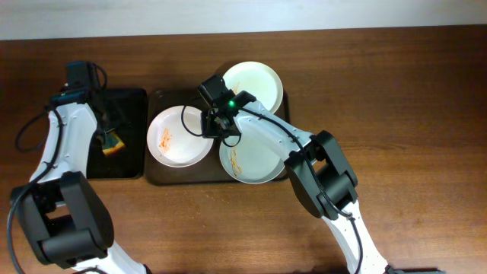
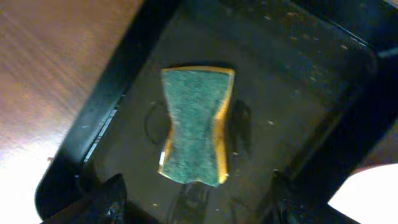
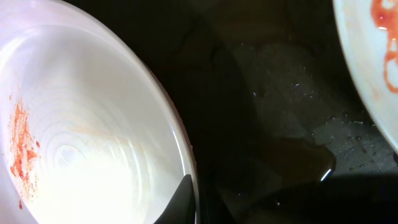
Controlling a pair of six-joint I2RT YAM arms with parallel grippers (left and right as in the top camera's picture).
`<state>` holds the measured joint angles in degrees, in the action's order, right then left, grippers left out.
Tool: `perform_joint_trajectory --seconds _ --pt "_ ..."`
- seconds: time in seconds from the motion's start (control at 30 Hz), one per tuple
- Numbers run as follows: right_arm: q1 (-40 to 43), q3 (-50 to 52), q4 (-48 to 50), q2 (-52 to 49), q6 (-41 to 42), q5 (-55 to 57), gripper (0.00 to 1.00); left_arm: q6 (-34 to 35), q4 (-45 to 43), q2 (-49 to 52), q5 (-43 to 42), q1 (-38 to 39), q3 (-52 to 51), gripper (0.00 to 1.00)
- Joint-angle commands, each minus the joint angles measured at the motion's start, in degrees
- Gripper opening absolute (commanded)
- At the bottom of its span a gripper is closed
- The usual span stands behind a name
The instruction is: Clean dirty plates on tray and stack at the side
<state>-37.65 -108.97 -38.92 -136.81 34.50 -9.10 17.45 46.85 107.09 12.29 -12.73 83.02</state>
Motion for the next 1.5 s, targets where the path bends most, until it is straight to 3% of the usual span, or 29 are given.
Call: perform_joint_trajectory --seconds 0.0,0.23,0.67,0.87,1.27,1.33,1.37,1.47 --pt "-0.52 -0.44 -0.68 -1.79 0.5 0.72 0.04 1.66 -0.15 2.08 2.1 -1.86 -0.28 0.72" --pt "-0.52 -0.44 -0.66 -1.79 0.5 0.72 0.04 1.57 -0.46 4.39 0.59 -2.34 -0.28 0.56" --pt "-0.52 -0.44 -0.66 -1.79 0.48 0.74 0.04 1.57 -4.76 10.56 0.35 -2.56 -0.28 0.56" --pt "-0.52 -0.44 -0.48 -1.79 0.48 0.74 0.04 -1.05 -8.5 10.62 -3.5 -2.56 -0.28 0.56" --pt "-0.52 -0.44 -0.44 -1.79 0.28 0.76 0.04 -1.27 -8.48 13.6 -2.6 -2.89 -0.48 0.55" --pt "-0.52 -0.44 -0.44 -1.79 0.28 0.76 0.04 -1.27 -8.5 14.12 -2.62 -2.89 -0.48 0.47" --pt "-0.52 -0.44 -0.44 -1.79 0.28 0.76 0.04 -1.25 -8.5 14.21 -2.62 -2.89 -0.48 0.38" --pt "-0.48 -0.44 -0.44 -1.79 0.31 0.76 0.04 -1.25 -8.7 14.21 -2.62 -2.89 -0.48 0.01"
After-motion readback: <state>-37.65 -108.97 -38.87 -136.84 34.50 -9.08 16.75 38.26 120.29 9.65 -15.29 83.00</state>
